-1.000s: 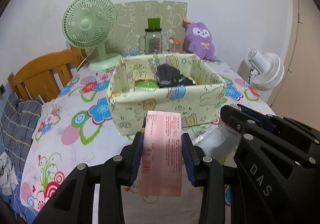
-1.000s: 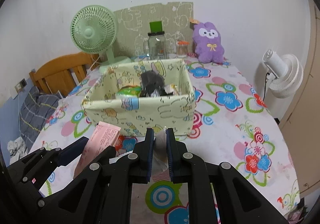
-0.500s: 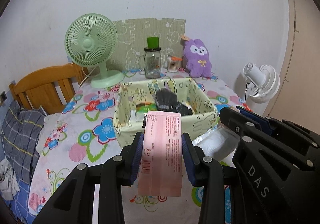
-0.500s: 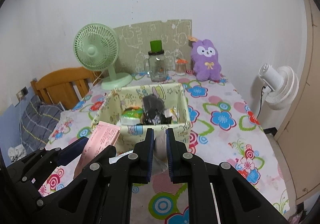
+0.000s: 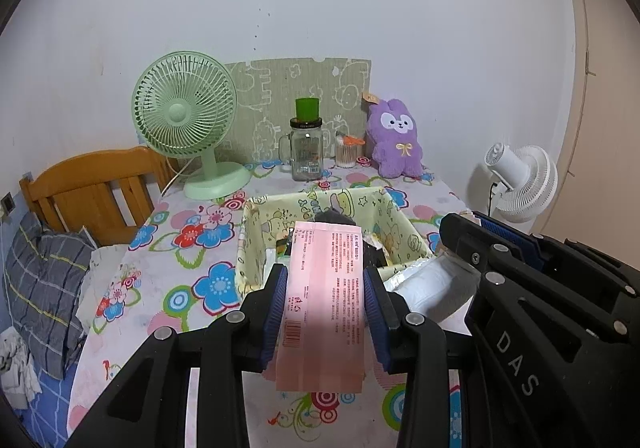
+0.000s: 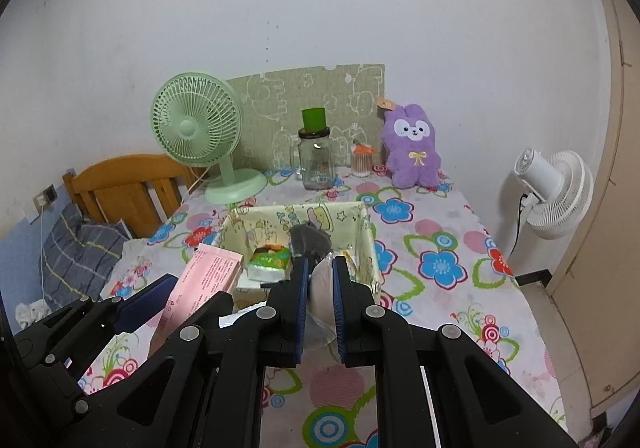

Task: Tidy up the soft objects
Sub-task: 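Lift the pink packet with the left gripper while the right gripper carries the roll over the basket, then lower the packet into the basket and open the left gripper while the right gripper releases the roll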

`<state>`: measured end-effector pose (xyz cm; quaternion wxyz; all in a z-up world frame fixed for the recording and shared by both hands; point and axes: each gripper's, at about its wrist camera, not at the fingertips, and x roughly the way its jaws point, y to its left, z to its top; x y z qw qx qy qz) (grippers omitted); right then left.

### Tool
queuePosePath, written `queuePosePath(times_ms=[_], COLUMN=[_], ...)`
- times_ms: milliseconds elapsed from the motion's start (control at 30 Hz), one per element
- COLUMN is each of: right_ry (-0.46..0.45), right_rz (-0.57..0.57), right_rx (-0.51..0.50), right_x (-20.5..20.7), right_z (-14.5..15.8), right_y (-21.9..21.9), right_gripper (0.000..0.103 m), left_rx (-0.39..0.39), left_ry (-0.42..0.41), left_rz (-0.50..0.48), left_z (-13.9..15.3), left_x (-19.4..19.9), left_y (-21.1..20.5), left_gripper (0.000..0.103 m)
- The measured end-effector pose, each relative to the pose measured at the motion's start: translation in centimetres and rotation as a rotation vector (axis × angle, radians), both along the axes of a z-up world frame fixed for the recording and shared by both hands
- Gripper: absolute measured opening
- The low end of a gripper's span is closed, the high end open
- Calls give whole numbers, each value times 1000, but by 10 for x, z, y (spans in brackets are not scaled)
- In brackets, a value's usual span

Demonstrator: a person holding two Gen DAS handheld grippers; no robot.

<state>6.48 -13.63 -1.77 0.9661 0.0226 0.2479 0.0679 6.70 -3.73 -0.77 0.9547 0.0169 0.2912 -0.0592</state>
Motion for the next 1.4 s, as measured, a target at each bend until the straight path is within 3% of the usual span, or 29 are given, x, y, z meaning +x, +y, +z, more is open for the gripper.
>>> queuePosePath(times_ms=[900, 1400], right_ry=[6, 82], right_rz=[21, 55], right_rx=[15, 44], right_x=[77, 117], right_z=[-5, -28], right_y=[10, 16], right_gripper=[15, 12], left_rx=[-12, -19], left_ry=[23, 85], left_rz=[44, 62], left_z=[-9, -34], left_x=[72, 111], left_y=[13, 19], left_gripper=[39, 39])
